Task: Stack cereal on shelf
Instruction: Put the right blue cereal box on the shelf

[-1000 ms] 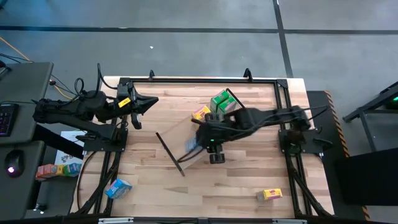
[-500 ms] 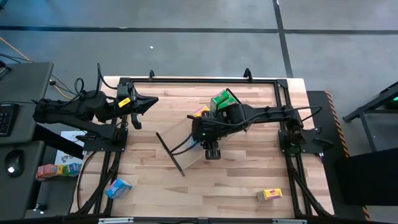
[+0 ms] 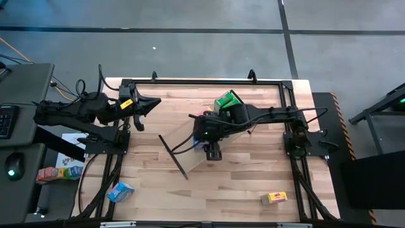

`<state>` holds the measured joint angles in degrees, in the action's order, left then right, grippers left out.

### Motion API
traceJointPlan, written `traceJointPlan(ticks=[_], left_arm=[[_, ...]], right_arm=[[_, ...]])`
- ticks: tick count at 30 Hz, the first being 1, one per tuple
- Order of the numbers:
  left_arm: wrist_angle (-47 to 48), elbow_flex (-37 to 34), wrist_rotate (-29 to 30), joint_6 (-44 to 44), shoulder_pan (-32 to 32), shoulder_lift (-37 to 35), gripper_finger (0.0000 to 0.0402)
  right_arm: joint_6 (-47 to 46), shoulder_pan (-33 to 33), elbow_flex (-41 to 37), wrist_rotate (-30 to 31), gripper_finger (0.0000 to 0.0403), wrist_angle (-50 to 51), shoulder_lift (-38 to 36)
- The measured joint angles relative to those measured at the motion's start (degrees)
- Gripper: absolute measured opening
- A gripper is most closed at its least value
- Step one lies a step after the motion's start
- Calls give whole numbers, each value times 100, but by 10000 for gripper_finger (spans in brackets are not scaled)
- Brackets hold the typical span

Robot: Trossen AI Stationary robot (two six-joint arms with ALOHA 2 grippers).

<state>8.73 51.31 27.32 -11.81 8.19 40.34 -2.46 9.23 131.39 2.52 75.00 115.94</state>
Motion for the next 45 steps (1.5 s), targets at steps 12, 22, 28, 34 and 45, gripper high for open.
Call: traceJointPlan(ticks=[12,22,28,34,45], left_arm=[[-5,0,95,0,-1,-1,1],[-4,-2,180,1,0,0,1],[-5,-2,222,0,0,0,1],[-4,-2,291,1,0,-1,1],[-7,-2,367,-9,-2,0,1]], right_arm=[[544,-32,275,-126,249,216,-177],[33,51,163,258,178,1470,-930],[-463,332,-1370,351,42,754,-1806],[-1790,629,-4822,521,26,-2161,-3380],[-2952,677,-7555,1450,1,-6625,-4067]])
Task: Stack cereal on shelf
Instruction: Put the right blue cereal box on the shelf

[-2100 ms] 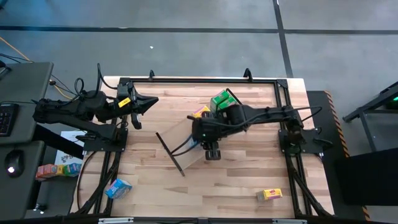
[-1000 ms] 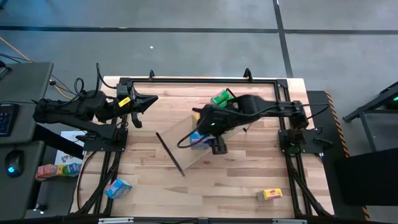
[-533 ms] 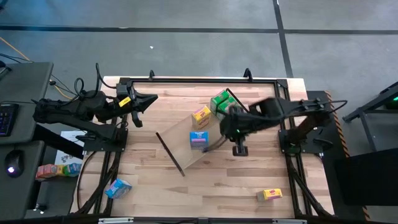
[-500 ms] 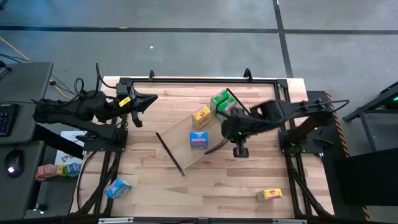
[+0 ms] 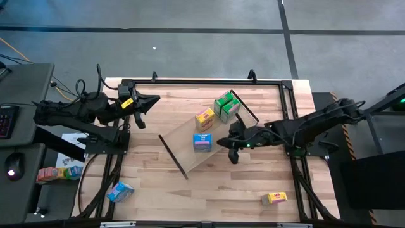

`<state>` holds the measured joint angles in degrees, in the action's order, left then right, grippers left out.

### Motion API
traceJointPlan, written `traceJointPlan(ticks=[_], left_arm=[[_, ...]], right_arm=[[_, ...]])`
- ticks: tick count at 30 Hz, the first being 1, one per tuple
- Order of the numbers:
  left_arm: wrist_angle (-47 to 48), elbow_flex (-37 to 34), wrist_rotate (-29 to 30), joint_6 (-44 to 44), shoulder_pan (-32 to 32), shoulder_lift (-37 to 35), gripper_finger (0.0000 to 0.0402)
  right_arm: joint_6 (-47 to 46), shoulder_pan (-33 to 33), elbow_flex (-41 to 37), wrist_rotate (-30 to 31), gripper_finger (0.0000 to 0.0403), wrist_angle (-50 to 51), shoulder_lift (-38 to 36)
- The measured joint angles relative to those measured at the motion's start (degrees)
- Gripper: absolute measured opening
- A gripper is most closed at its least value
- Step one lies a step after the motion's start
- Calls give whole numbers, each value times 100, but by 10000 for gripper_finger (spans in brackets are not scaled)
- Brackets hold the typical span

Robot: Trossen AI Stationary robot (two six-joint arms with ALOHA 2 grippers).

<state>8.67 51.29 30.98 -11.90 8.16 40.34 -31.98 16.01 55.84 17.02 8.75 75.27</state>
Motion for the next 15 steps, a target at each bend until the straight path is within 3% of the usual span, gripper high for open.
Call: traceJointPlan(ticks=[15], left_arm=[[7,0,61,8,0,0,1]], right_arm=[[-8,-116,338,94,0,-472,986]])
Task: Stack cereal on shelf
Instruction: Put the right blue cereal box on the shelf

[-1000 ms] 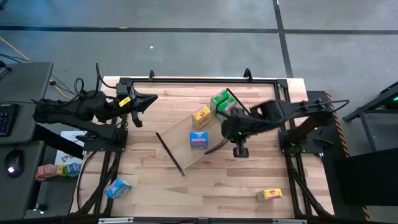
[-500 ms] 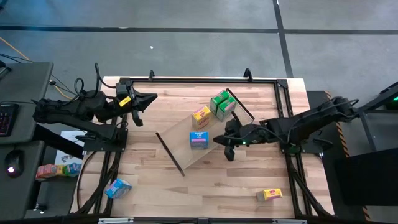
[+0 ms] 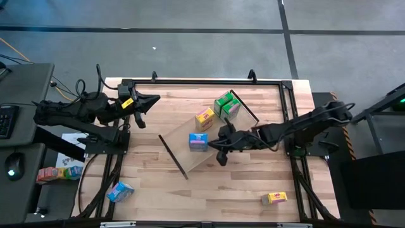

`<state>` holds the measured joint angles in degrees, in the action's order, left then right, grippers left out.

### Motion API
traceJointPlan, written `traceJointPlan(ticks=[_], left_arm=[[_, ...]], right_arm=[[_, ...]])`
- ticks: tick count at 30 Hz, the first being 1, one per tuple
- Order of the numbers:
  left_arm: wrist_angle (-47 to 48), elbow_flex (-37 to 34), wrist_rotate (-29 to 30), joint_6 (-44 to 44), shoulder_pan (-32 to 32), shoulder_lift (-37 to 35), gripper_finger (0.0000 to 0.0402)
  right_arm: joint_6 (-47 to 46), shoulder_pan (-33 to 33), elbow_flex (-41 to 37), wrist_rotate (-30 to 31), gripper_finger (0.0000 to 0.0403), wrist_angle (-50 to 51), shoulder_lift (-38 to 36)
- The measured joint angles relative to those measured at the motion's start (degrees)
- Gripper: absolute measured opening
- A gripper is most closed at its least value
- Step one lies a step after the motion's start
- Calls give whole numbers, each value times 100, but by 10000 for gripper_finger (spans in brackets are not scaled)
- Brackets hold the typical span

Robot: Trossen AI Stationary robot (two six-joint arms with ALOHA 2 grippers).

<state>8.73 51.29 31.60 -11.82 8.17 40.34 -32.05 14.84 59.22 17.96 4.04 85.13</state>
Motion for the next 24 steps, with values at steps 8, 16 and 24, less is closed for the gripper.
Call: traceJointPlan(ticks=[8,16,24], left_arm=[[13,0,74,0,1,-1,1],[28,0,87,99,2,0,1],[32,0,85,99,2,-1,1]], right_arm=[[13,-235,2,17,0,-412,84],[120,-336,4,3,0,-824,84],[-251,-211,7,-103,0,-260,69]])
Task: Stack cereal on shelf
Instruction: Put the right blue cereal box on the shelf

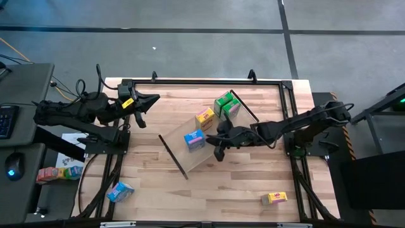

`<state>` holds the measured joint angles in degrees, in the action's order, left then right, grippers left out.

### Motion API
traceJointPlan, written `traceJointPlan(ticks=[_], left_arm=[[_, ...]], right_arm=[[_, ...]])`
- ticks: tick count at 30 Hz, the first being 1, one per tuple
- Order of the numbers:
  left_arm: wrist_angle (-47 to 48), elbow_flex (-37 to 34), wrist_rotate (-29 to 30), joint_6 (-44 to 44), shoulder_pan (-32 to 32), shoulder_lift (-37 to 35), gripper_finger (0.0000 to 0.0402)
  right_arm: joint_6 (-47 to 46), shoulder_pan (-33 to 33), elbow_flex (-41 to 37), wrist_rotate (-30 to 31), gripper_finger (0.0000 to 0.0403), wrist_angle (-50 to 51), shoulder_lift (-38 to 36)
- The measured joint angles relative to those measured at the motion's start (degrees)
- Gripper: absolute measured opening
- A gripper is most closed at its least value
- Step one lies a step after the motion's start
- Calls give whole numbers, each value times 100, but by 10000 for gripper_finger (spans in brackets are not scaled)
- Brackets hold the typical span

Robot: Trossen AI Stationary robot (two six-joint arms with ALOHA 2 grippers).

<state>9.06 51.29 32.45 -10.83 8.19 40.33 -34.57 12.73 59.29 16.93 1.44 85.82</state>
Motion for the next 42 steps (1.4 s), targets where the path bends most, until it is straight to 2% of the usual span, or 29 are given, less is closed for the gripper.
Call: traceJointPlan(ticks=[7,9,16,28,33,38,42], left_arm=[[5,0,24,2,0,1,1],[5,0,76,2,-2,-1,1],[7,0,133,0,-1,0,1],[7,0,142,7,-1,0,1],[7,0,148,4,0,0,1],[11,0,148,2,0,1,1],[11,0,148,4,0,1,1]], right_arm=[[-101,149,0,17,0,82,2],[-74,147,0,207,0,3,46],[34,61,0,301,0,-899,357],[48,40,0,340,0,-1559,577],[173,40,1,408,0,-1330,447],[-132,120,9,369,0,-537,378],[-396,131,9,-110,0,-417,390]])
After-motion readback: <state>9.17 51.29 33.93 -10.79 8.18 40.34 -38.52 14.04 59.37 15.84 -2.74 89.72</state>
